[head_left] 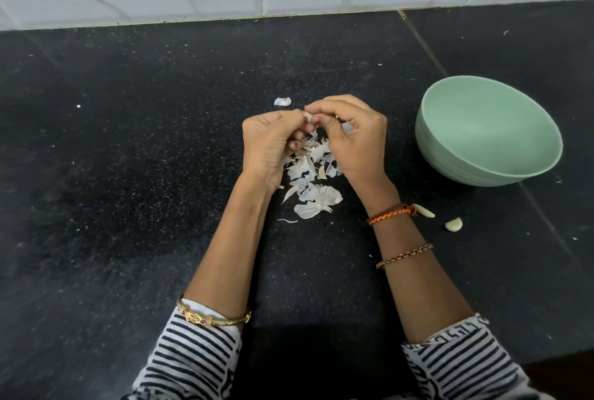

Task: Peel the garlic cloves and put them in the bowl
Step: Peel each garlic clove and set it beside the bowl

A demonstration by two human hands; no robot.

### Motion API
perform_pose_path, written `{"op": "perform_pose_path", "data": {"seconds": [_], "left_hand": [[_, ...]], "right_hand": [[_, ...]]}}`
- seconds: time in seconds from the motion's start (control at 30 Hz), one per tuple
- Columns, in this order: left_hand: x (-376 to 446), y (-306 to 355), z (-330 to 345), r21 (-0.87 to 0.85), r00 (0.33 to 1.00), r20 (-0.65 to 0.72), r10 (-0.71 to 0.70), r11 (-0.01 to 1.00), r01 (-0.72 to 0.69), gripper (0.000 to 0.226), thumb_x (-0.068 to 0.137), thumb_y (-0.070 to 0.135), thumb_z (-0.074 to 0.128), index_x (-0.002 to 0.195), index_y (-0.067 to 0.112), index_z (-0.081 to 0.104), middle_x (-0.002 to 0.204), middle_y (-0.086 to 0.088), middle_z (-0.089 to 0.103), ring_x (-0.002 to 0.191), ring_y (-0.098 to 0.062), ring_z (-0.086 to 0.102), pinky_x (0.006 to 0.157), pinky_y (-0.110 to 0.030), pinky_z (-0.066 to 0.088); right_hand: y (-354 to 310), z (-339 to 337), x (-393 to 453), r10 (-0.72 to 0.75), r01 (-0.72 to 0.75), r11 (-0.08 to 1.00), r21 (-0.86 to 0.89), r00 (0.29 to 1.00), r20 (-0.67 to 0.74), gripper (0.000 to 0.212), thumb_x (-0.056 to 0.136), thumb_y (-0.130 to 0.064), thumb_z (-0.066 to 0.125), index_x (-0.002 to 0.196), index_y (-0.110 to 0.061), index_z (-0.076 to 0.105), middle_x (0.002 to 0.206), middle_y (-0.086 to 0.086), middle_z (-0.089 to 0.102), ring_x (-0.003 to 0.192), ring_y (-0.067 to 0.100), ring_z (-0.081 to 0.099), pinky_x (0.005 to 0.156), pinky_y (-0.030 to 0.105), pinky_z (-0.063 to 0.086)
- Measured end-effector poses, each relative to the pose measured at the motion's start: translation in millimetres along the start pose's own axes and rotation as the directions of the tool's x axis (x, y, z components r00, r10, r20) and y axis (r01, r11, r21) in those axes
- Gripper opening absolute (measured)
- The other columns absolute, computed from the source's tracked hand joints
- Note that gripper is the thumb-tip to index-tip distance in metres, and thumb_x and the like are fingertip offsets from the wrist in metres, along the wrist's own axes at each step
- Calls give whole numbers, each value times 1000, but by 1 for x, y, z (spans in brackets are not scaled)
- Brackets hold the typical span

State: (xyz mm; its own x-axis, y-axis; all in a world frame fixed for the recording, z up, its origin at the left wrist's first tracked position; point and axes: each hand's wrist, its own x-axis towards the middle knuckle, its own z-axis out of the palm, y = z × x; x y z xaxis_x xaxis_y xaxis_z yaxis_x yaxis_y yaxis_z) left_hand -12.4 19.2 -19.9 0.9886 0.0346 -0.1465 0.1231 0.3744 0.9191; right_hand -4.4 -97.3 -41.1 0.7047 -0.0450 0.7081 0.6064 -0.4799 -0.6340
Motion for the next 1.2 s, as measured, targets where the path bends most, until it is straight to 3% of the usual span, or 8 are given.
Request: {"op": "perform_pose_path", "data": {"seconds": [0.1,0.23,0.33,0.63,0.7,0.8,0.87,1.2], "left_hand": [[0,0,1,-22,1000,3,-25,999,25,27,81,-10,52,58,2,62,50,0,58,41,-2,39,37,-12,30],[1,2,2,-61,1000,-15,1,998,-2,30,82,-10,51,57,4,61,49,1,58,42,-2,41,37,-12,31],[-1,2,2,15,996,-28,85,996,-85,26,82,-8,53,61,5,61,50,3,59,43,-2,43,41,-13,34],[1,-6,-5,319,958,-5,287,908,-271,37,83,15,47,47,7,42,42,7,41,44,-7,34,45,-21,31],[3,-11,-8,396,934,36,357,853,-341,40,85,19,56,48,6,49,45,3,48,46,-10,39,49,-24,36],[5,-12,-9,389,920,86,383,837,-385,10,83,9,66,74,14,67,67,-1,64,60,-8,55,60,-22,47],[6,-12,-9,382,912,95,398,832,-403,18,81,-1,66,87,16,67,76,5,66,65,-2,59,64,-15,48],[3,-10,-3,178,906,75,417,888,-423,17,84,-4,62,93,10,66,70,15,69,60,3,58,58,-13,46]], "right_hand": [[-6,-1,2,164,-168,974,151,986,38,21,79,4,62,93,-10,69,85,-6,65,82,1,60,75,13,47],[-20,4,2,370,-405,816,413,914,166,34,86,11,52,110,-13,58,81,-7,58,74,-7,57,74,13,47],[-23,6,3,515,-538,653,534,831,208,21,91,6,49,92,-11,62,79,-6,57,68,-3,55,68,15,45],[-24,-2,6,654,-593,488,641,735,182,14,91,-2,53,88,-12,62,73,-5,63,65,2,55,61,16,45],[-24,-3,6,652,-585,487,648,738,177,14,89,0,55,88,-11,63,72,-5,65,65,2,56,61,16,46],[-22,-3,5,648,-581,507,637,744,164,17,87,3,56,89,-11,65,71,-5,68,66,3,59,65,16,49],[-20,-3,5,643,-577,525,626,751,153,18,86,4,57,89,-11,66,70,-4,69,66,4,60,67,16,51],[-22,-2,2,611,-536,621,572,788,75,15,80,8,63,81,-7,65,69,-5,66,63,0,60,62,13,48]]}}
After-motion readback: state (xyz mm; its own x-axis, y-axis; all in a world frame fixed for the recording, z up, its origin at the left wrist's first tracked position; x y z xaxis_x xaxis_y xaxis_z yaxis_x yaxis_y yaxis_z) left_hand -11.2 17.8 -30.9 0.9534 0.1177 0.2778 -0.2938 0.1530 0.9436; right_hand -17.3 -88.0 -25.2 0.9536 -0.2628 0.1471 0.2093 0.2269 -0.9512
